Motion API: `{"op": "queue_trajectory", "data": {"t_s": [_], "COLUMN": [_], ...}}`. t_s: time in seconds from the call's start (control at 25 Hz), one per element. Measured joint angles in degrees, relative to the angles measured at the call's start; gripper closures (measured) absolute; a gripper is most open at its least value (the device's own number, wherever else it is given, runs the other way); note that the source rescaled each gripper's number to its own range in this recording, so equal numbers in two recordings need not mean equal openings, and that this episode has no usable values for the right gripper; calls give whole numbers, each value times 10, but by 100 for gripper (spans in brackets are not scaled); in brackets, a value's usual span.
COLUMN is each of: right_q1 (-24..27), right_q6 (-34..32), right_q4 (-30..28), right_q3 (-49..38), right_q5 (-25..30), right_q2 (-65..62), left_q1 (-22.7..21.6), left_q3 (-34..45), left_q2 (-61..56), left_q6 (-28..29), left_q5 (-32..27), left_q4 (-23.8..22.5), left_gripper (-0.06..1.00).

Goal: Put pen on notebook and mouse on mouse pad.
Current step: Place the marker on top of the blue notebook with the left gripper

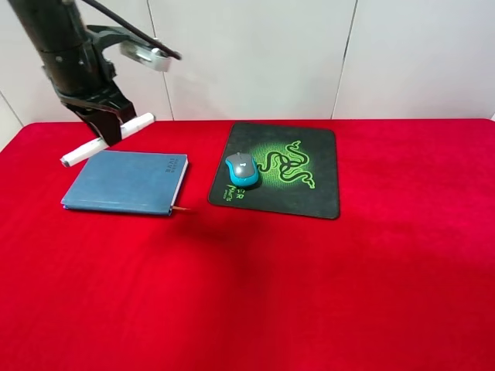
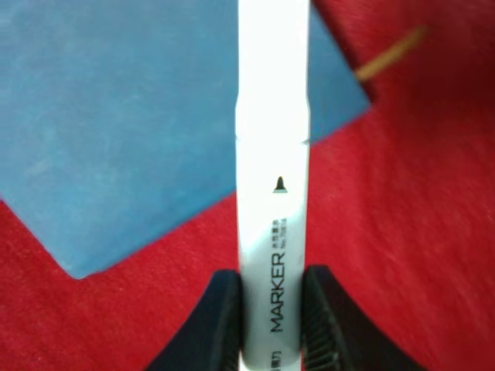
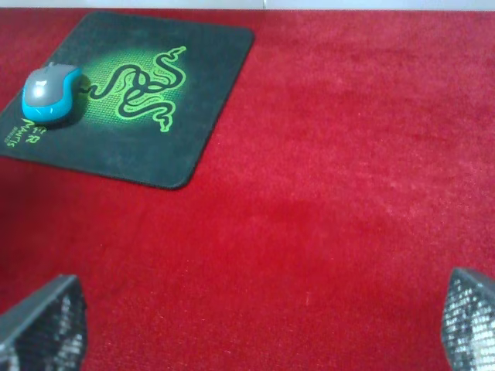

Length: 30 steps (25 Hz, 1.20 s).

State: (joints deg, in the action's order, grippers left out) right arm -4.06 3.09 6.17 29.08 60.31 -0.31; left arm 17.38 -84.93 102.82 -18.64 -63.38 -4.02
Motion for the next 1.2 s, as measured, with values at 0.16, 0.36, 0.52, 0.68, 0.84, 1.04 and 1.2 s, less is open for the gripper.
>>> {"op": "queue_trajectory", "data": {"t_s": [0.16, 0.36, 0.52, 0.68, 0.84, 1.04, 1.2], "right_q1": [0, 0, 0, 0, 0, 0, 0], "right_q6": [0, 0, 0, 0, 0, 0, 0], "right_q4": [0, 0, 0, 0, 0, 0, 0], "right_q3": [0, 0, 0, 0, 0, 0, 0], "right_q5": [0, 0, 0, 0, 0, 0, 0], "right_q2": [0, 0, 0, 0, 0, 0, 0], "left_q1": [-36, -60, -61, -61, -61, -61, -61], "left_q3": [0, 1, 1, 1, 1, 4, 7], "left_q2": [24, 58, 84, 108, 131, 148, 159], "left_q6": [0, 14, 19, 22, 30, 39, 41], "left_q5": [24, 58, 85, 103, 111, 129, 141], "left_q4": [2, 2, 3, 4, 5, 5, 5], "left_gripper": [94, 94, 94, 94, 94, 94, 94]}}
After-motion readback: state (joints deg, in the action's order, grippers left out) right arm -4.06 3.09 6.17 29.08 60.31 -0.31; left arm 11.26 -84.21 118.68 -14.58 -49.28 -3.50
